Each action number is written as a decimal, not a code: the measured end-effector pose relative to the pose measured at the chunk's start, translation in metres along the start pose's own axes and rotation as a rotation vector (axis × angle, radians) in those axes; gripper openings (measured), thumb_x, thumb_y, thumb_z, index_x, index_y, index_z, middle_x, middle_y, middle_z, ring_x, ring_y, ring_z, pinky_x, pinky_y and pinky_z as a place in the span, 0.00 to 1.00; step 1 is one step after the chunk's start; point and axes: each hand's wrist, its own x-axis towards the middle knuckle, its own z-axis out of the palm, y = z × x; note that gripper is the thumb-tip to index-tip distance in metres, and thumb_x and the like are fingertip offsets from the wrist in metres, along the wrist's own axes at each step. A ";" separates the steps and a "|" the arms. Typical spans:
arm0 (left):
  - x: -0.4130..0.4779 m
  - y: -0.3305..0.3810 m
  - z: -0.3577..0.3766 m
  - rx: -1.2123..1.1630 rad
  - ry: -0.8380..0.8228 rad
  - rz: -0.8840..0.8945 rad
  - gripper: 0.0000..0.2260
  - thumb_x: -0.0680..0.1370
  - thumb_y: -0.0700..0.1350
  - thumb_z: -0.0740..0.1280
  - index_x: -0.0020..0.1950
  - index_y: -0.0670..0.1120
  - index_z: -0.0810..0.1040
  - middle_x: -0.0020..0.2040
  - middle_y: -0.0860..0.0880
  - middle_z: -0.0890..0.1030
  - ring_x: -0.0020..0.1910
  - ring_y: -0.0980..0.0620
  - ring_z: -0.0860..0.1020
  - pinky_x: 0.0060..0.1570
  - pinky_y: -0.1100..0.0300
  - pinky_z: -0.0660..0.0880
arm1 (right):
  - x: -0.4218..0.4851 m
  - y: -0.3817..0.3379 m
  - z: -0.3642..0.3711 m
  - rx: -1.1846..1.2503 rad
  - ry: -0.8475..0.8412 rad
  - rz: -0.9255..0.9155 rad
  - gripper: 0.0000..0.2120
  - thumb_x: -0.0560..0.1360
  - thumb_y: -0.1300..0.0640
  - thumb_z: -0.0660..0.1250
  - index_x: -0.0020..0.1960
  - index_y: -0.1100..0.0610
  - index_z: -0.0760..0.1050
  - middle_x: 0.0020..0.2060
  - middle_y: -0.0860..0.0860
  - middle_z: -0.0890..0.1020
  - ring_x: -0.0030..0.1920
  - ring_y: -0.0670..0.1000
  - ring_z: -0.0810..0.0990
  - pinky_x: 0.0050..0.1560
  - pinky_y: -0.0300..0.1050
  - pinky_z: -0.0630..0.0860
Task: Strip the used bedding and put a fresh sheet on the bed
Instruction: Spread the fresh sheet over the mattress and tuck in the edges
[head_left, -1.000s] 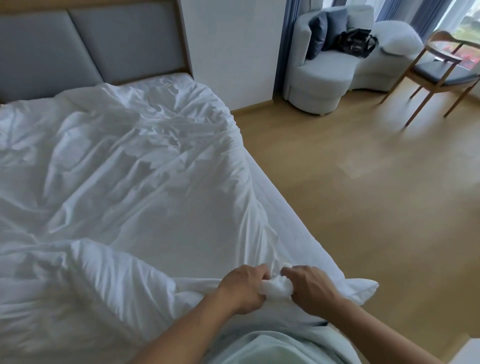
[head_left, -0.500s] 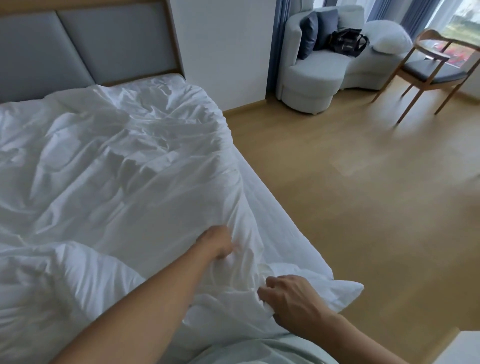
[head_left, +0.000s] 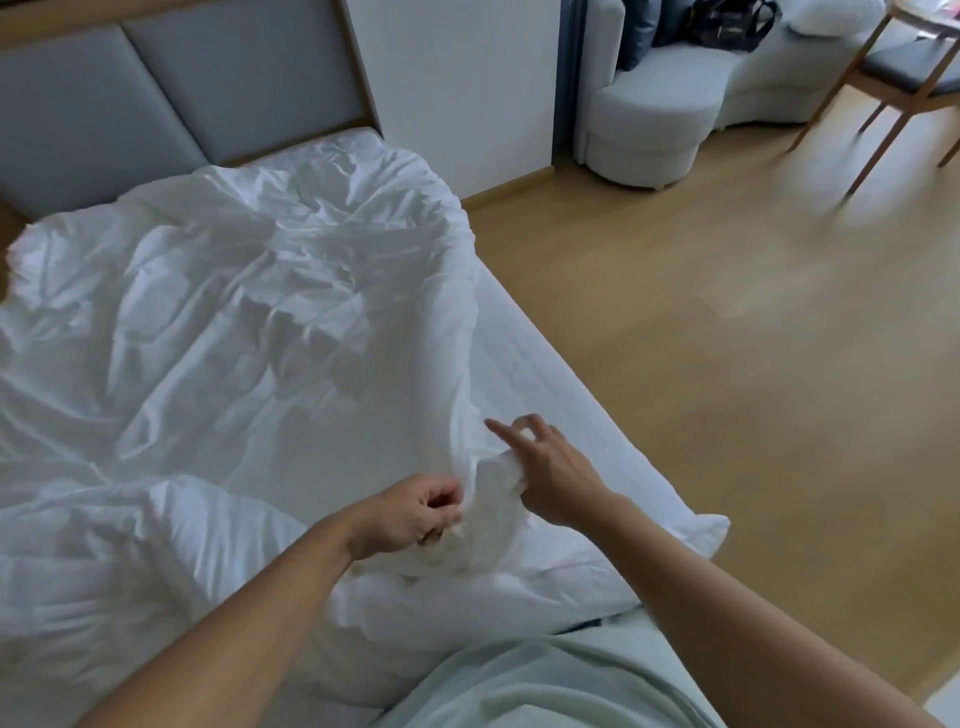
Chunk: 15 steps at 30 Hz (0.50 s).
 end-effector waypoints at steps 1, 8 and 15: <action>-0.003 0.003 -0.001 -0.021 -0.006 0.011 0.11 0.84 0.38 0.63 0.41 0.44 0.68 0.36 0.49 0.67 0.33 0.53 0.68 0.38 0.58 0.69 | 0.009 -0.008 0.002 -0.026 -0.052 -0.060 0.42 0.70 0.64 0.69 0.77 0.40 0.59 0.70 0.50 0.67 0.60 0.55 0.72 0.47 0.51 0.79; 0.004 0.002 -0.021 0.004 0.026 -0.013 0.10 0.83 0.39 0.65 0.41 0.44 0.72 0.34 0.49 0.71 0.33 0.52 0.70 0.38 0.57 0.69 | 0.021 -0.033 0.022 0.239 -0.045 -0.134 0.20 0.62 0.70 0.59 0.50 0.59 0.80 0.45 0.53 0.81 0.43 0.58 0.79 0.39 0.48 0.73; 0.084 0.014 -0.038 0.434 0.518 -0.285 0.28 0.78 0.63 0.65 0.63 0.40 0.78 0.61 0.44 0.81 0.61 0.42 0.78 0.58 0.53 0.74 | 0.001 -0.033 0.026 0.255 0.018 -0.156 0.19 0.62 0.70 0.60 0.47 0.57 0.81 0.39 0.51 0.80 0.37 0.54 0.78 0.35 0.47 0.73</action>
